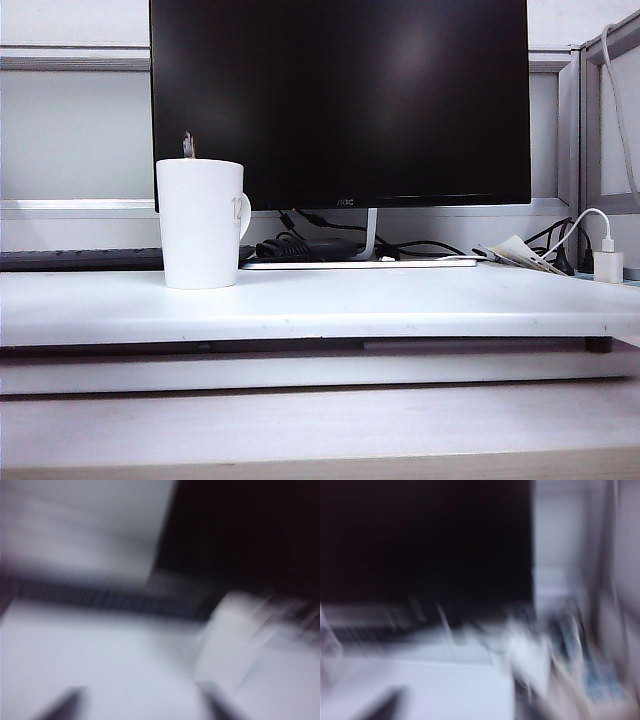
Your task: Pick up a spoon and stir the liquid in the cup.
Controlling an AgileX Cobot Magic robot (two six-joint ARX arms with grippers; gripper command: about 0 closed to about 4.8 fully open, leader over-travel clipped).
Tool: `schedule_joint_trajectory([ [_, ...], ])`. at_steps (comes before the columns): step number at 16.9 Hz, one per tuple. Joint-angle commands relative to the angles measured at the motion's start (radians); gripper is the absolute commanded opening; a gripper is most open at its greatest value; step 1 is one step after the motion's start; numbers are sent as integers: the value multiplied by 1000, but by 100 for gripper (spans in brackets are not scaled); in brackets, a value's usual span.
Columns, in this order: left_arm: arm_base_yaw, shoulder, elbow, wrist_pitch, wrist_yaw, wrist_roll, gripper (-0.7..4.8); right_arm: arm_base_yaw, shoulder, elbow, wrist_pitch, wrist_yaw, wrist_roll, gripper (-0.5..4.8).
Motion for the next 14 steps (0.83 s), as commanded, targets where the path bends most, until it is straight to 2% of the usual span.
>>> schedule_joint_trajectory([
  [1, 0, 16, 156, 29, 13, 52, 412, 0, 102, 163, -6, -106, 6, 337],
  [3, 0, 98, 243, 27, 108, 54, 412, 0, 267, 279, 45, -278, -43, 351],
  [6, -2, 322, 325, 45, 281, 66, 412, 32, 615, 464, 137, -394, -49, 356],
  [8, -77, 421, 323, 48, 240, 160, 412, 133, 841, 566, 238, -424, -49, 356],
  [11, -250, 597, 323, 53, 106, 186, 413, 346, 1166, 728, 298, -408, -50, 356],
  [13, -357, 655, 323, 59, 14, 211, 413, 417, 1341, 815, 298, -413, -82, 355],
  [14, -426, 678, 323, 50, -95, 221, 413, 466, 1444, 859, 295, -412, -131, 355],
])
